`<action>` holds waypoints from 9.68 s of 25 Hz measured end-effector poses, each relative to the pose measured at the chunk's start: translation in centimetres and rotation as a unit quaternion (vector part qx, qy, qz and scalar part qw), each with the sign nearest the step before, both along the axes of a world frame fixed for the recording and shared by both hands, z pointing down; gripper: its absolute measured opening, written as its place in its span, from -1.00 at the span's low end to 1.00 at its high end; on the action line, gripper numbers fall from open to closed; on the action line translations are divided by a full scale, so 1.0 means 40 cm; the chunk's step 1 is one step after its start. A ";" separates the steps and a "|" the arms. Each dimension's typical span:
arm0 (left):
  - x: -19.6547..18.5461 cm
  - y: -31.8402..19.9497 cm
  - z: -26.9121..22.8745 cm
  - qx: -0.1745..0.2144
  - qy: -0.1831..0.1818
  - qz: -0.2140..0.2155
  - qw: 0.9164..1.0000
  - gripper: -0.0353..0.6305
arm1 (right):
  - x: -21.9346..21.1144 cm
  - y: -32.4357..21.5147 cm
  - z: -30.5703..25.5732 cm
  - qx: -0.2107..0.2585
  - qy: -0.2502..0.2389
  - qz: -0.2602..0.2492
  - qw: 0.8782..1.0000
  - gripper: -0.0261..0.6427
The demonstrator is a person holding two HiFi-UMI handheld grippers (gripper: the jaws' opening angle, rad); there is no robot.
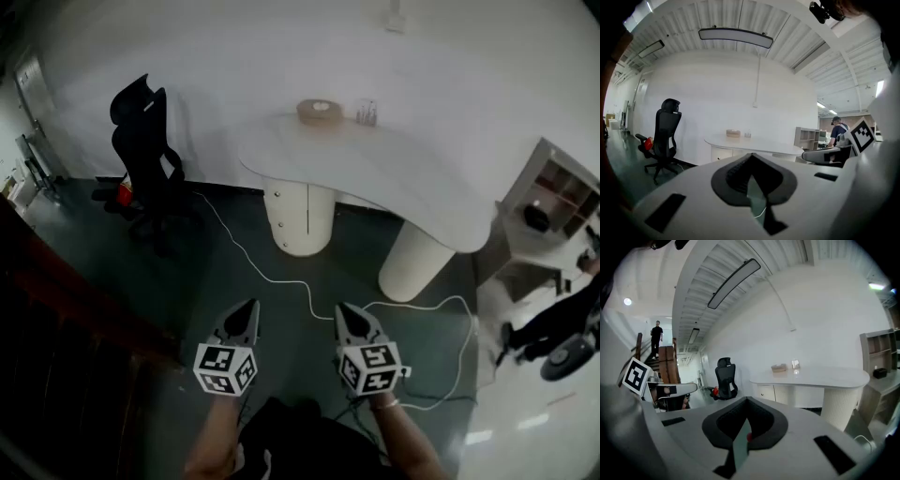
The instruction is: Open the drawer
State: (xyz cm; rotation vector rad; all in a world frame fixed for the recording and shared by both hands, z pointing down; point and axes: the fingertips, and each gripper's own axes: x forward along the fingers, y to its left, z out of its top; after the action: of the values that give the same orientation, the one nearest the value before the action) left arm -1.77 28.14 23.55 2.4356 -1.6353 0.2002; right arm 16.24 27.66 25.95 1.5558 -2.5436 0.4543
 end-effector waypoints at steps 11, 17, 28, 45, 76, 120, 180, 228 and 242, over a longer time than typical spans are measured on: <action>0.022 0.041 0.025 -0.011 -0.009 -0.011 1.000 -0.88 | 0.013 0.050 0.006 0.005 0.004 -0.005 1.000 -0.91; 0.023 0.020 0.040 -0.015 -0.028 -0.020 0.999 -0.85 | 0.019 0.040 0.019 -0.002 0.001 -0.003 1.000 -0.91; -0.016 -0.107 0.092 -0.037 -0.018 -0.029 0.999 -0.54 | 0.003 -0.048 0.056 -0.019 -0.001 0.004 1.000 -0.91; -0.155 -0.561 0.200 -0.086 -0.012 -0.013 0.996 -0.28 | -0.158 -0.446 0.126 -0.060 0.032 0.002 0.998 -0.91; -0.181 -1.047 0.535 -0.146 -0.018 0.017 0.989 -0.28 | -0.284 -0.879 0.404 -0.128 0.053 0.001 0.990 -0.91; -0.109 -1.458 1.316 -0.182 -0.068 0.029 0.981 -0.28 | -0.261 -1.128 1.056 -0.093 0.101 -0.018 0.990 -0.91; -0.269 -1.146 1.408 -0.328 -0.136 0.012 0.935 -0.58 | -0.301 -0.924 1.005 -0.167 0.079 -0.023 0.982 -0.91; -0.342 -0.881 1.226 -0.423 -0.129 -0.023 0.897 -0.70 | -0.322 -0.763 0.805 -0.227 0.070 -0.027 0.971 -0.91; -0.338 -0.829 0.918 -0.374 -0.122 -0.027 0.919 -0.85 | -0.301 -0.783 0.652 -0.225 0.077 -0.002 0.971 -0.91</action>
State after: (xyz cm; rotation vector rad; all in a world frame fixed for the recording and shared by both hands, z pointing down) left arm -15.29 -5.00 60.27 1.8188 -1.3506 0.9578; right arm 4.22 -3.64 52.05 1.3547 -2.1328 0.8084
